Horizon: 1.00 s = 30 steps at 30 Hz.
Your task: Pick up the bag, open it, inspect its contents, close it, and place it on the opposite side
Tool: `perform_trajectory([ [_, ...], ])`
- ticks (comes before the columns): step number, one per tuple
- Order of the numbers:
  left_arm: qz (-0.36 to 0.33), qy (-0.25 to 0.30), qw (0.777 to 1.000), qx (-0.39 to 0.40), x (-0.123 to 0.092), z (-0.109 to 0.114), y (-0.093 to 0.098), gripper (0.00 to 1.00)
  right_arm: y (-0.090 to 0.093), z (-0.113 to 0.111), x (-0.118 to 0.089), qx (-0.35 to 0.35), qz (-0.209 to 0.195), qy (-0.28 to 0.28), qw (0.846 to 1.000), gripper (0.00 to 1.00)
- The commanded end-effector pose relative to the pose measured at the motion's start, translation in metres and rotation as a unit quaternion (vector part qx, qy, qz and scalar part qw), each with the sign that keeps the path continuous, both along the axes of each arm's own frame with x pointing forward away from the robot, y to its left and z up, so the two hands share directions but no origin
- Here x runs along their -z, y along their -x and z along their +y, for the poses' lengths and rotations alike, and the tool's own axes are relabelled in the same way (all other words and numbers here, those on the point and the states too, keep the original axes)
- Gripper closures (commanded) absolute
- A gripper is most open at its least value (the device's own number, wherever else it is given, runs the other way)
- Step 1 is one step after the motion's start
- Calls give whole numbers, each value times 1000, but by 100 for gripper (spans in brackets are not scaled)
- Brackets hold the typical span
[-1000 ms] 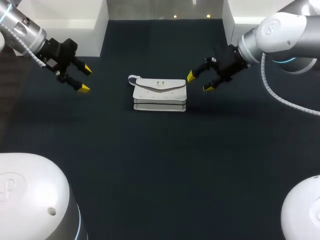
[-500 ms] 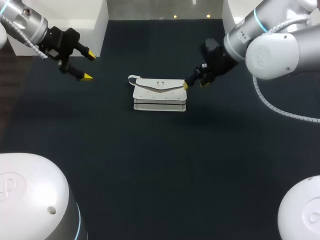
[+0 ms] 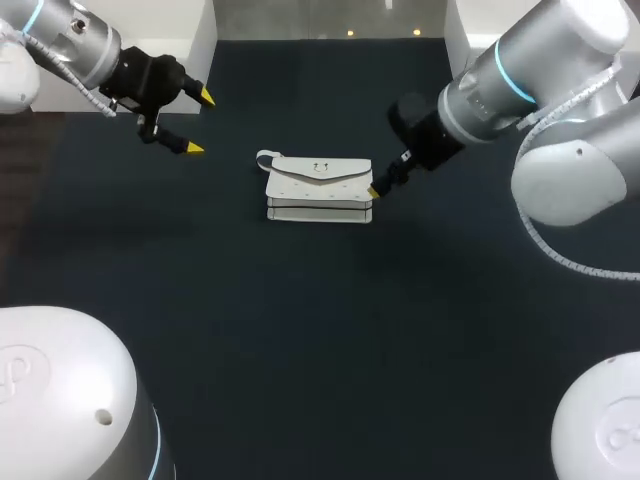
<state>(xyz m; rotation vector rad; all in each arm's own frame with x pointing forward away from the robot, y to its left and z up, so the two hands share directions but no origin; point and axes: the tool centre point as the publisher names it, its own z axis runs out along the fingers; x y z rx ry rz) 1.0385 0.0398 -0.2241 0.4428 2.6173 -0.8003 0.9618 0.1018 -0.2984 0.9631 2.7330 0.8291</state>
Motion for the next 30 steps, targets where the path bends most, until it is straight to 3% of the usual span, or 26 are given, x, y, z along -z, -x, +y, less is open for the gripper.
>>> perform_trajectory([
  [1,-23,0,1000,0,2,-7,7,0,8,7,9,35,-99,81,991,0],
  [3,-23,-4,1000,3,1,-11,6,0,8,11,13,20,-110,106,988,0],
  [16,-17,-9,1000,8,0,-13,4,0,8,11,13,20,-110,106,988,0],
  [19,-7,4,999,33,10,-29,-2,0,7,18,7,-10,-130,110,985,0],
  [25,-17,15,997,71,13,-50,-6,0,-4,36,0,-77,-192,182,961,0],
  [30,-23,11,997,79,15,-59,-12,0,-11,42,0,-114,-208,229,944,0],
])
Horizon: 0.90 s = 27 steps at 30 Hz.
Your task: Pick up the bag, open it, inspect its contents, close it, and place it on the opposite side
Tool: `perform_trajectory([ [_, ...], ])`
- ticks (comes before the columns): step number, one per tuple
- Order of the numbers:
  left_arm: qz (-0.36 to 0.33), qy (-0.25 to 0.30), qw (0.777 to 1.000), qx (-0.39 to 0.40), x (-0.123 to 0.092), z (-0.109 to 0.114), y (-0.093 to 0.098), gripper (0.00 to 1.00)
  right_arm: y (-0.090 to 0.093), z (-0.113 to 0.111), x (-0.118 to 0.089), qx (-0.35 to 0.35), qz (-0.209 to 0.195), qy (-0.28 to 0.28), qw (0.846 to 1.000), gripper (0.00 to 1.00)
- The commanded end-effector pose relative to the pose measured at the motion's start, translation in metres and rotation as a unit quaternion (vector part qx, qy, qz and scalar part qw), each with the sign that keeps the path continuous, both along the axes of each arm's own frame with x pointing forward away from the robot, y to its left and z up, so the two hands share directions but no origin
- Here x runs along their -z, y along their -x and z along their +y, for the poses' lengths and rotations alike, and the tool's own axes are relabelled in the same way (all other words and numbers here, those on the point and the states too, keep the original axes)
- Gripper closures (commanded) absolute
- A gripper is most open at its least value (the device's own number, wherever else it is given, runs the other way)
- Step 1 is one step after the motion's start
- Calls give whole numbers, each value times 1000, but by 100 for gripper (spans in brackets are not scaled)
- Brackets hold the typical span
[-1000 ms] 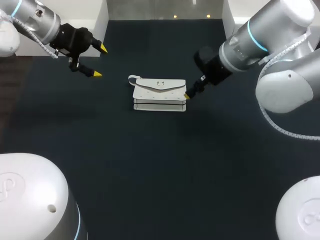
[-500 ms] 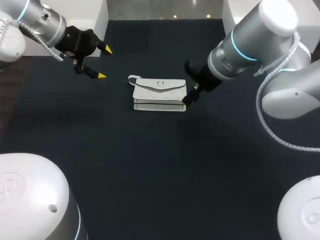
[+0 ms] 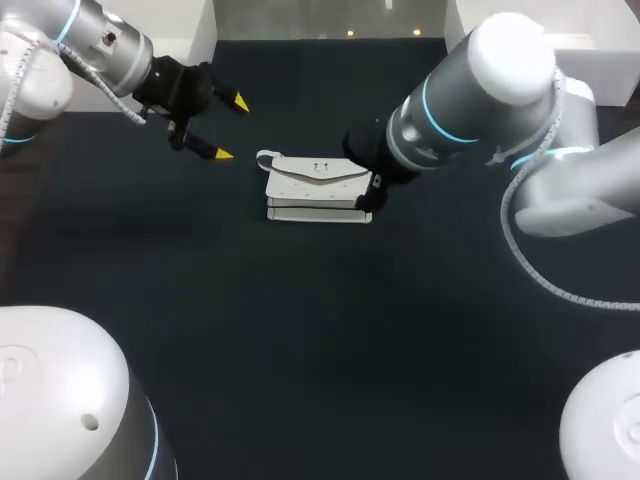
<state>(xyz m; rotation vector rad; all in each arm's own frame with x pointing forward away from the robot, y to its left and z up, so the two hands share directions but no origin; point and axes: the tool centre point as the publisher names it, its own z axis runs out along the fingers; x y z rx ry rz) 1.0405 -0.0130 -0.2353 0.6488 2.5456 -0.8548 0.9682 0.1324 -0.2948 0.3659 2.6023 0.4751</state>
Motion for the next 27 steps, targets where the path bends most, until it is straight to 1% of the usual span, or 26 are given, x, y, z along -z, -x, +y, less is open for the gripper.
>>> perform_trajectory([
  [1,4,-4,1000,7,4,-7,-11,0,-6,12,4,10,-52,64,997,0],
  [5,6,-6,1000,10,7,-12,-16,0,-9,15,2,-14,-53,96,994,0],
  [9,3,-6,1000,13,9,-15,-19,0,-9,17,5,-32,-58,112,992,0],
  [11,2,-6,1000,14,11,-16,-20,0,-7,18,7,-37,-58,109,992,0],
  [18,-4,-9,1000,19,17,-22,-27,0,-2,18,26,-48,-80,109,990,0],
  [24,-11,-3,1000,25,21,-28,-32,0,-8,18,38,-44,-110,111,987,0],
  [27,-13,-2,1000,27,21,-31,-33,0,-13,19,44,-44,-117,109,986,0],
])
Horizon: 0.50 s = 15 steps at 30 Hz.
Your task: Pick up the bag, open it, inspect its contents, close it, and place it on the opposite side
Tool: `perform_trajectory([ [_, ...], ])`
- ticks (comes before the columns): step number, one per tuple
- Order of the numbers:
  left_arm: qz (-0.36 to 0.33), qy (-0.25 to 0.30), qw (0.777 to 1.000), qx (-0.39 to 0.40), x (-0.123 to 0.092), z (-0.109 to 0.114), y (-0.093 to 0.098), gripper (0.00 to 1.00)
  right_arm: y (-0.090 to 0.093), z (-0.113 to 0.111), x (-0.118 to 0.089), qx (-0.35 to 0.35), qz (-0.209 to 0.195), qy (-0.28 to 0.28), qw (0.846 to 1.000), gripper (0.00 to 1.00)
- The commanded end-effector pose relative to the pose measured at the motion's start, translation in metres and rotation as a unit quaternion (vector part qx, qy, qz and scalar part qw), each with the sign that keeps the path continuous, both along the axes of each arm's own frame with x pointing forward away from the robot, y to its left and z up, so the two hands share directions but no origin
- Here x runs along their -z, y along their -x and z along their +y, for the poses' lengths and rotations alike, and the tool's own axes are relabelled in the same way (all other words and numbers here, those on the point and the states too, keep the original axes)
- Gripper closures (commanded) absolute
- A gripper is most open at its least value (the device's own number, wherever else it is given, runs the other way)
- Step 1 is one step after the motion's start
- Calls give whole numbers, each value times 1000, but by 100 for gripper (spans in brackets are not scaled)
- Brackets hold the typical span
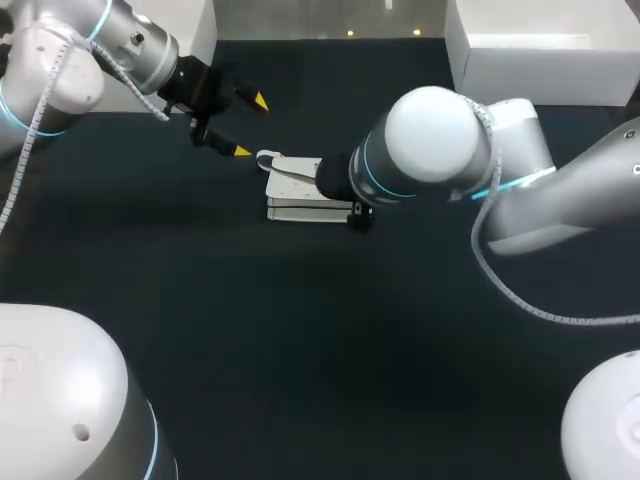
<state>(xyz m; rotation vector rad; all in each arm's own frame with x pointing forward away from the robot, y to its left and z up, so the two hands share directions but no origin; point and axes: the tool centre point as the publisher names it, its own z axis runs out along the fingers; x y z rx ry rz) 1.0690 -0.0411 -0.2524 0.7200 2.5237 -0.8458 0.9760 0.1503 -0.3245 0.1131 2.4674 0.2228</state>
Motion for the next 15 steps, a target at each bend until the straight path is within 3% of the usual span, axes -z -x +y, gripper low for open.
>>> perform_trajectory([
  [1,-1,3,1000,4,4,-4,-5,0,-7,0,16,2,-27,-7,1000,0],
  [8,0,4,1000,8,7,-6,-8,0,-21,2,28,-3,-44,-6,999,0],
  [15,3,5,1000,10,11,-9,-11,0,-34,0,34,-2,-48,6,999,37],
])
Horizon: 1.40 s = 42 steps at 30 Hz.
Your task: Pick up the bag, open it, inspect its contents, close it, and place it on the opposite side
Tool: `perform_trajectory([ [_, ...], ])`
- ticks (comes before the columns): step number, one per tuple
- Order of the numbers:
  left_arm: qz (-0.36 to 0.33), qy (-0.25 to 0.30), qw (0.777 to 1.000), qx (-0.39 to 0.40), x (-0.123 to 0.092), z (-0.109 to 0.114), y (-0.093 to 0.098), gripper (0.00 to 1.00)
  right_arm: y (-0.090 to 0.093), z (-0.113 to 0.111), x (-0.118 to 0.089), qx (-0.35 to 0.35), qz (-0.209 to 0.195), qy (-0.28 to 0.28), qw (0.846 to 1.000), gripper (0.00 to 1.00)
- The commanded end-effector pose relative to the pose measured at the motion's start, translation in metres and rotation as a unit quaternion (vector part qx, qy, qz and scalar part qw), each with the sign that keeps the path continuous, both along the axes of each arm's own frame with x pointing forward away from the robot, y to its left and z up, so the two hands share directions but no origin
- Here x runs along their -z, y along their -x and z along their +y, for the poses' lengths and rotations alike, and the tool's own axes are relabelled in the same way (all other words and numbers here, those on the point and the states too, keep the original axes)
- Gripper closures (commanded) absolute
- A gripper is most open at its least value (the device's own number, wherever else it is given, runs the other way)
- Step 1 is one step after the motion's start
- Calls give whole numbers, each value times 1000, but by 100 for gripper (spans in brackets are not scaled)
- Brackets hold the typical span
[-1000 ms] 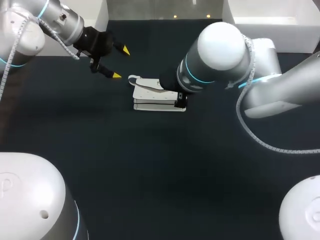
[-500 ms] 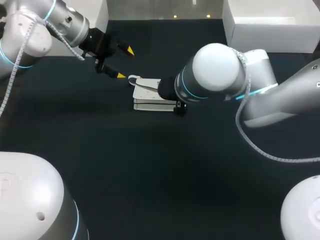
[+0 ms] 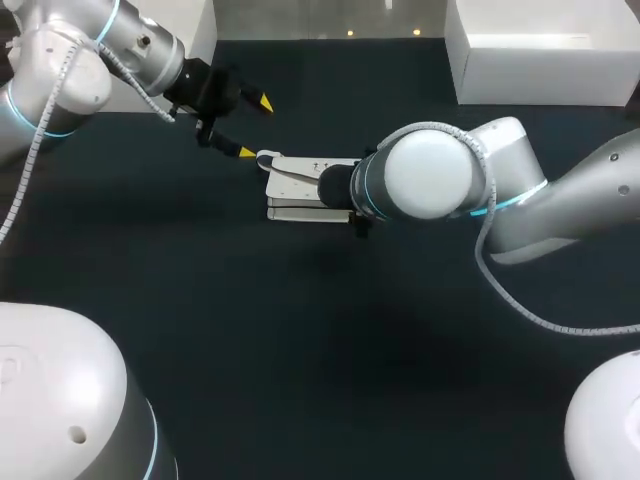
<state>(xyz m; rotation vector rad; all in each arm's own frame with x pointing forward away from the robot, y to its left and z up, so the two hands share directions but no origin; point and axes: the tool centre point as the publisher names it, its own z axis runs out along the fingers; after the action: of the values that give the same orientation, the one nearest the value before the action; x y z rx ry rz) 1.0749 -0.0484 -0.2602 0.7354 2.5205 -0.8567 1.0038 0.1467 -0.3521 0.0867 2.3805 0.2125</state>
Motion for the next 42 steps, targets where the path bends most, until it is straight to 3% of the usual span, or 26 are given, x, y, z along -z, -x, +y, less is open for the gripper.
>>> perform_trajectory([
  [1,3,3,1000,3,3,-2,-6,0,-8,3,7,2,-4,0,1000,43],
  [3,4,4,1000,4,4,-2,-6,0,-11,1,9,7,-7,5,1000,50],
  [14,13,2,1000,9,11,-4,-8,0,-20,-3,15,8,-4,2,1000,58],
  [22,22,-2,1000,15,15,-6,-8,0,-21,-2,15,4,-9,5,1000,73],
  [35,33,-4,999,24,21,-9,-8,0,-13,-4,16,-6,-17,14,1000,71],
  [38,34,-3,999,26,22,-10,-8,0,-12,-3,17,-8,-18,15,1000,78],
  [42,36,-3,999,28,23,-11,-7,0,-12,-2,17,-12,-19,16,1000,100],
])
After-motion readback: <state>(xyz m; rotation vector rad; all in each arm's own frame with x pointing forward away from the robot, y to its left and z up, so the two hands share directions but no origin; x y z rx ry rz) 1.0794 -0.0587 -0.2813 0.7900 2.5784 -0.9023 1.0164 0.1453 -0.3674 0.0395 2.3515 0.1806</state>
